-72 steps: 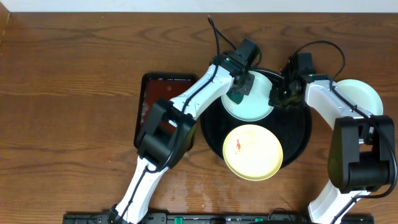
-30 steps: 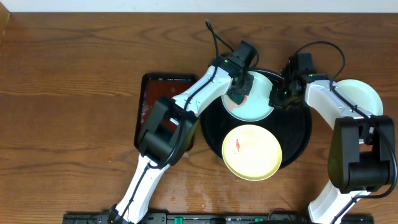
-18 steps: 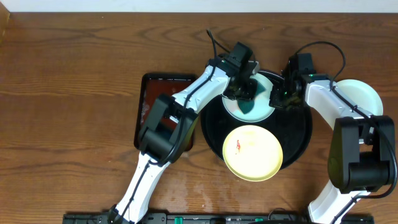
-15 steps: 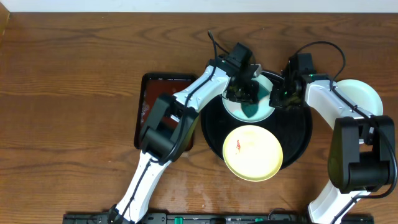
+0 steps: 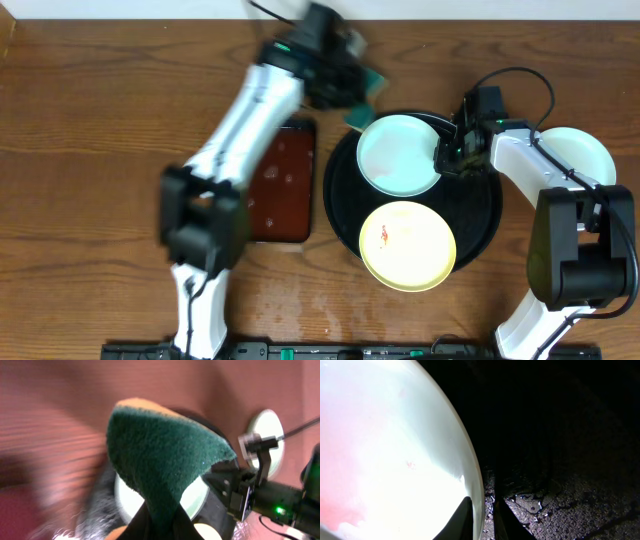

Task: Clean dirty plates on tray and stack at the side
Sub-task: 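Return the sponge with the left gripper to above the small tray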

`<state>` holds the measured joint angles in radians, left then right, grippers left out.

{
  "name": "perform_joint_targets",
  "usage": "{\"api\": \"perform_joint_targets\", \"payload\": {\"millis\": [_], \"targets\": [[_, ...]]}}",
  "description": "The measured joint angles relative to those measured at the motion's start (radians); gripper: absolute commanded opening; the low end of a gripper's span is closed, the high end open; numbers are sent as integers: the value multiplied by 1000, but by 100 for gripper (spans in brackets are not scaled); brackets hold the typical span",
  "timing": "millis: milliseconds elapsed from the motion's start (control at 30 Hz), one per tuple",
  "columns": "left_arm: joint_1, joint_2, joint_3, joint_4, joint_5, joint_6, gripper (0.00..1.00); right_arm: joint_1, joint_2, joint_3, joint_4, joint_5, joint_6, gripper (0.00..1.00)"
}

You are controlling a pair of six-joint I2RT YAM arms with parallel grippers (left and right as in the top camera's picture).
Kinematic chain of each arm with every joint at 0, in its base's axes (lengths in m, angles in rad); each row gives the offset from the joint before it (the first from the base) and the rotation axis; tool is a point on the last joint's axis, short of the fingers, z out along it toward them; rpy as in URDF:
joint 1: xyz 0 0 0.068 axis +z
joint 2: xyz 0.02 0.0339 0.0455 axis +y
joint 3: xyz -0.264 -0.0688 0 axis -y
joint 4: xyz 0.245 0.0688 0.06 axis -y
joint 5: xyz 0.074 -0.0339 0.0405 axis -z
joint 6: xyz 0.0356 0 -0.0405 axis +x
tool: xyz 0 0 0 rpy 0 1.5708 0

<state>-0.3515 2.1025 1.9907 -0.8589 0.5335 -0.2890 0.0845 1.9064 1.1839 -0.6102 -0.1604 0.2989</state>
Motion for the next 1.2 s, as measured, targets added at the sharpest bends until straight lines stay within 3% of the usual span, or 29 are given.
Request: {"api": "perform_joint_targets", "payload": {"millis": [233, 367, 700, 933, 1200], "targets": [[128, -165, 25, -391, -298, -3, 8, 1, 0, -2, 1, 1, 0, 12], [173, -153, 13, -505, -412, 2, 8, 6, 0, -2, 10, 13, -3, 1], [212, -146, -6, -561, -488, 30, 8, 9, -12, -2, 43, -4, -18, 1], [210, -156, -6, -576, -488, 35, 7, 9, -167, -1, 38, 14, -24, 1], [183, -351, -16, -592, -488, 35, 8, 10, -323, 6, 11, 89, -55, 1]]}}
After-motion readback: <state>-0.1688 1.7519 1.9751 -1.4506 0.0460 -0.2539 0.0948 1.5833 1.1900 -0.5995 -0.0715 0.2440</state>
